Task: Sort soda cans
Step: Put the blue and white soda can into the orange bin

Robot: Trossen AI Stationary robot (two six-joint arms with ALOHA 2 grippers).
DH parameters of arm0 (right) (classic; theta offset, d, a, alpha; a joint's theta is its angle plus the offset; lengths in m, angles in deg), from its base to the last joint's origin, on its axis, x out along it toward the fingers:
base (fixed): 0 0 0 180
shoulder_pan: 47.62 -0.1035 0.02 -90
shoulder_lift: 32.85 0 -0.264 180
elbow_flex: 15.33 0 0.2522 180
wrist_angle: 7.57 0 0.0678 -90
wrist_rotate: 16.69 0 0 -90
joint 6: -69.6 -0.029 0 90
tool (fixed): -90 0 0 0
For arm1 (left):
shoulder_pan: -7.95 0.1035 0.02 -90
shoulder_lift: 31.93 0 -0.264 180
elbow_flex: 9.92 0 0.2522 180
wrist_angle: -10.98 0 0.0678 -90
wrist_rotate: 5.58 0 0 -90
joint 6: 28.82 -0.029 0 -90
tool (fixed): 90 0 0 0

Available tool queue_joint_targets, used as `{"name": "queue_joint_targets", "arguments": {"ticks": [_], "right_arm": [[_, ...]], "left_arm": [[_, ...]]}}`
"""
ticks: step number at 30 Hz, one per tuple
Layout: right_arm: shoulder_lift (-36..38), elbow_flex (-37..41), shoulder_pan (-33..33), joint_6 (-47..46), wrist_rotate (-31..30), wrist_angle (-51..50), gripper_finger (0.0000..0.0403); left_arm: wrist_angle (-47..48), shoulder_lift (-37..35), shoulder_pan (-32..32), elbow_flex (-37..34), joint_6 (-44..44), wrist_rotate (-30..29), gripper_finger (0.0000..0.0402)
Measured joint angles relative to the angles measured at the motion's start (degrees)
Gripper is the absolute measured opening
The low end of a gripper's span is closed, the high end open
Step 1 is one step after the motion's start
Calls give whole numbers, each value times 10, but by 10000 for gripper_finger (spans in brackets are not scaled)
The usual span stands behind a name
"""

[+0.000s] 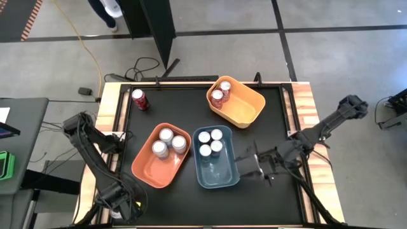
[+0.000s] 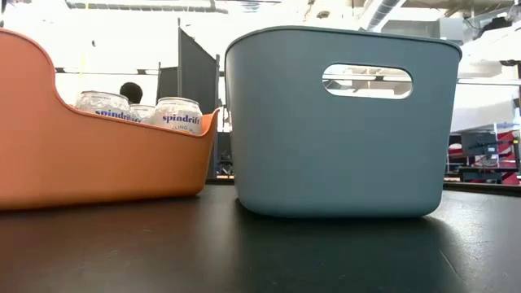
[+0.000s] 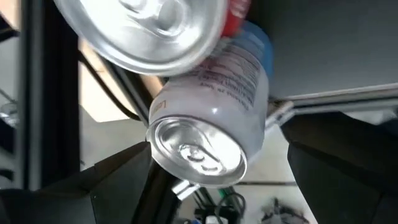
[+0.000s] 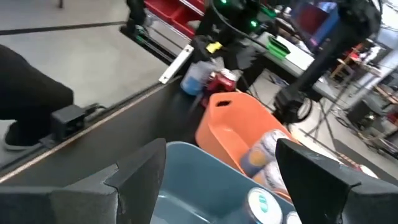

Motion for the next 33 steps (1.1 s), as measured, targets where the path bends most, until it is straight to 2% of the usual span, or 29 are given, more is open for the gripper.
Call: {"name": "queue_joint_targets", "arguments": {"ticks": [11, 23, 33], "right_arm": [[0, 0, -46, -7, 0, -6, 323], [0, 0, -43, -11, -16, -6, 323], [0, 0, -41, -11, -16, -6, 323]], "left_arm": [[1, 2, 5, 0, 6, -2, 370], [-57, 2, 5, 0, 23, -4, 370], [-59, 2, 9, 0, 27, -4, 370]]}}
